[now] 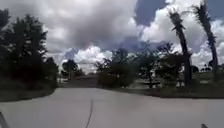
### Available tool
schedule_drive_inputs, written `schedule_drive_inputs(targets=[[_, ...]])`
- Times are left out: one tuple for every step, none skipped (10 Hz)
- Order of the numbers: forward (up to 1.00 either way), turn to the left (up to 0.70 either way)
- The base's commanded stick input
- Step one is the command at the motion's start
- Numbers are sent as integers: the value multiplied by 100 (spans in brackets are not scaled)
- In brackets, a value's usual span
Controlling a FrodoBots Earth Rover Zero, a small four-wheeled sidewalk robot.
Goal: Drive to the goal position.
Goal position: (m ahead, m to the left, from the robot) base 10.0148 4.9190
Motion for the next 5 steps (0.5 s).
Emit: schedule_drive_inputs(targets=[[85, 0], [85, 34], [85, 34], [85, 34], [85, 34]])
